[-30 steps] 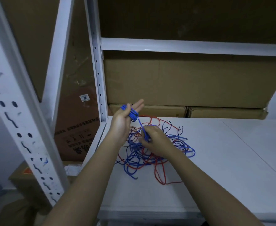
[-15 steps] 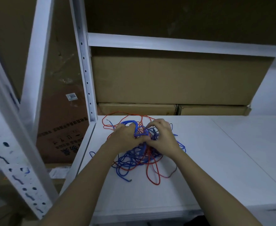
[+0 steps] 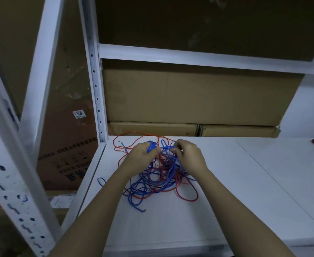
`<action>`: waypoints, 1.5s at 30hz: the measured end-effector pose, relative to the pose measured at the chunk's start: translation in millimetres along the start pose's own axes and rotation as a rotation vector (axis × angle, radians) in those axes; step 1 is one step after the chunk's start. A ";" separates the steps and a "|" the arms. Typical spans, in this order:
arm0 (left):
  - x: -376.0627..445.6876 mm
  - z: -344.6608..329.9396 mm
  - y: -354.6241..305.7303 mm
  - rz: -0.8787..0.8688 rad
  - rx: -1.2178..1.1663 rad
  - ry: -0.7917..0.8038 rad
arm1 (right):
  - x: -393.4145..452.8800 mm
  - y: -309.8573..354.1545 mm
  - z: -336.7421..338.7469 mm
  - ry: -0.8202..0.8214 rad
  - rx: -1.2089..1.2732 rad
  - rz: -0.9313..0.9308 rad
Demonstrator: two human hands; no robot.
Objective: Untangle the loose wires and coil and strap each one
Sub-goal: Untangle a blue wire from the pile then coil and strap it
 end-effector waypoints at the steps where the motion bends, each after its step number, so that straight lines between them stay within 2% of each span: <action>1: -0.2 2.9 0.0 0.002 -0.035 -0.017 | 3.1 -1.2 4.2 0.005 -0.051 0.026; 6: -1.4 11.5 -10.8 0.037 -0.172 -0.064 | 17.5 -4.4 19.9 0.011 -0.187 0.116; 9: -4.6 37.3 -17.5 0.028 -0.230 -0.141 | 24.8 -34.0 40.3 -0.027 -0.170 -0.030; 11: -5.0 65.1 -18.3 0.024 -0.260 -0.241 | 24.6 -60.7 58.2 -0.081 -0.060 -0.171; 13: -1.0 79.2 -23.2 0.001 -0.183 -0.294 | 24.6 -70.1 67.8 -0.138 0.063 -0.262; 16: 5.2 74.7 -27.6 0.030 -0.049 -0.361 | 25.6 -64.3 60.5 -0.233 0.497 -0.467; 19: 8.5 70.2 -21.9 0.070 -0.005 -0.411 | 24.5 -53.5 43.3 -0.206 0.833 -0.626; 21: 9.6 74.4 -15.4 0.095 0.004 -0.453 | 23.9 -51.9 38.4 -0.186 0.909 -0.657; 27: 10.3 93.7 -7.5 0.188 -0.029 -0.648 | 4.8 -76.2 36.5 -0.326 1.097 -0.931; 29: 12.0 94.0 -11.5 0.171 -0.042 -0.663 | 1.8 -78.6 38.1 -0.294 0.997 -0.906; 32: 16.9 83.7 -26.3 0.083 -0.050 -0.588 | 7.4 -66.4 47.8 -0.176 0.676 -0.731; 33: 18.2 80.2 -31.4 0.061 -0.034 -0.566 | 11.0 -59.5 53.8 -0.163 0.508 -0.633; 35: 21.2 74.1 -41.4 0.032 -0.015 -0.541 | 17.7 -32.9 70.5 -0.254 0.156 -0.362; 36: 23.0 70.8 -46.5 0.009 -0.019 -0.529 | 18.1 -10.8 75.7 -0.301 0.083 -0.217; 37: 24.8 67.4 -51.8 -0.019 -0.029 -0.517 | 18.4 11.6 74.7 -0.292 0.082 -0.100; 39: 27.3 61.0 -62.4 -0.065 -0.051 -0.489 | 21.5 45.4 54.5 -0.129 0.141 0.025; 41: 29.1 53.4 -72.6 -0.097 -0.096 -0.434 | 20.9 64.3 30.0 0.037 0.203 0.037; 42: 29.4 50.9 -76.9 -0.108 -0.139 -0.407 | 19.6 68.7 23.0 0.067 0.285 0.014; 45: 29.6 56.4 -86.4 -0.107 -0.331 -0.370 | 21.9 61.7 19.6 -0.049 0.650 -0.090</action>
Point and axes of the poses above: each hand's wrist, its own x-axis towards the middle knuckle, its own z-axis out of the back of the hand, y = z × x, the point moved 7 cm from there along x, towards the middle knuckle, and after that the axes turned 3 degrees about -y, right-handed, at the moved point
